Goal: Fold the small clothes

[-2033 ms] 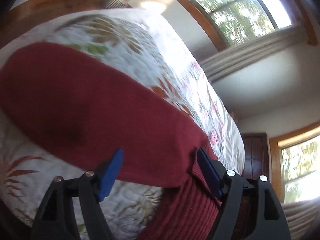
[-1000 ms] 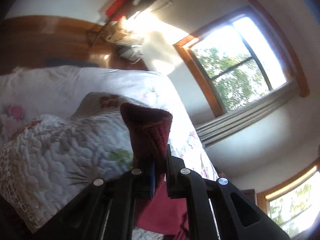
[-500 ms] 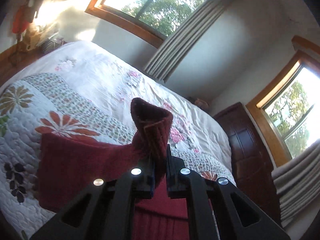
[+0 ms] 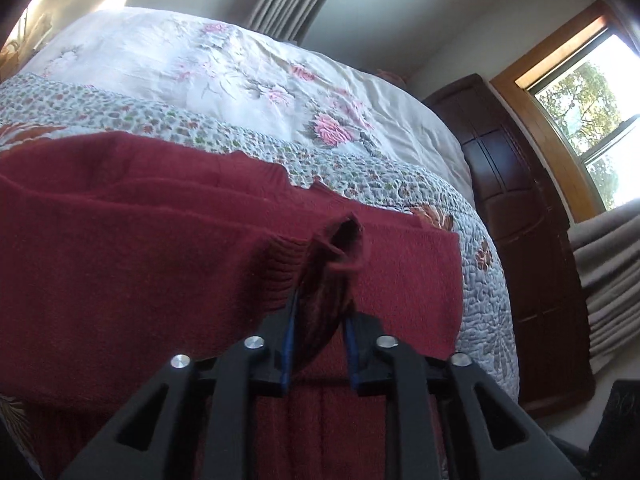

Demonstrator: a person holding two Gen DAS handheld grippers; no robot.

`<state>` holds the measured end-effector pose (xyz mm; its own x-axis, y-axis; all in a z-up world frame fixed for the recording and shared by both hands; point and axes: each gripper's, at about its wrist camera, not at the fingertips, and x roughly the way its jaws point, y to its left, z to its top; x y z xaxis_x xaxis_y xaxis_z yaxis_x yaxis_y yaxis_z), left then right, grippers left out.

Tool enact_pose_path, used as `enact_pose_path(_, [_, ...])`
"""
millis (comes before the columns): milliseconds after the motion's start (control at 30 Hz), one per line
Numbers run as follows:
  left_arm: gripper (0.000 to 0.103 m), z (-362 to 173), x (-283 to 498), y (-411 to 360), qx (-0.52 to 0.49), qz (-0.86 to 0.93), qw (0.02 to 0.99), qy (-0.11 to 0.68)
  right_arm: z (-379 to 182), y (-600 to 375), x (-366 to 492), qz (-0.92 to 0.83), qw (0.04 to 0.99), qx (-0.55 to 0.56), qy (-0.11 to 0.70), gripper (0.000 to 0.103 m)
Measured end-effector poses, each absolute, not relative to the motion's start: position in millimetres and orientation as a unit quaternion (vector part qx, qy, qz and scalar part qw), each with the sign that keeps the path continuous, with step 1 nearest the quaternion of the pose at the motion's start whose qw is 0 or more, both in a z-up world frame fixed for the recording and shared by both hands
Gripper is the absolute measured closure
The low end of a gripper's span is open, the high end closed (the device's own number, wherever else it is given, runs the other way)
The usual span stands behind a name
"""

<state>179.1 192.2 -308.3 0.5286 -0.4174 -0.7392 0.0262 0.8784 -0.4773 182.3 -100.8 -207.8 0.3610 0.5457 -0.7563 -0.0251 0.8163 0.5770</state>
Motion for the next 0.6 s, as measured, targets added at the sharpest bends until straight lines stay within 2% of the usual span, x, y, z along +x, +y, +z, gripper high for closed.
enact_pose_path(33, [0.042,-305.2,172.1,196.2,-0.21,-0.128,0.852,0.462,-208.9,-97.5,194.6,0.197,0.78,0.248,0.539,0.017])
enact_pose_path(100, [0.04,-298.8,158.5,208.0,-0.227,-0.124,0.851,0.456,-213.3,-88.8,218.8,0.227,0.761,0.267,0.545,0.02])
enact_pose_path(333, [0.033,-289.5,77.0,284.2,-0.288,-0.069,0.847,0.441,-284.8,-58.3,315.2,0.266,0.655,0.372,0.601,0.046])
enact_pose_path(600, [0.032,-321.2,-28.2,382.7,-0.395,0.057,0.811,0.428,-321.4,-40.8,353.4,0.252,0.634,0.367,0.632,0.046])
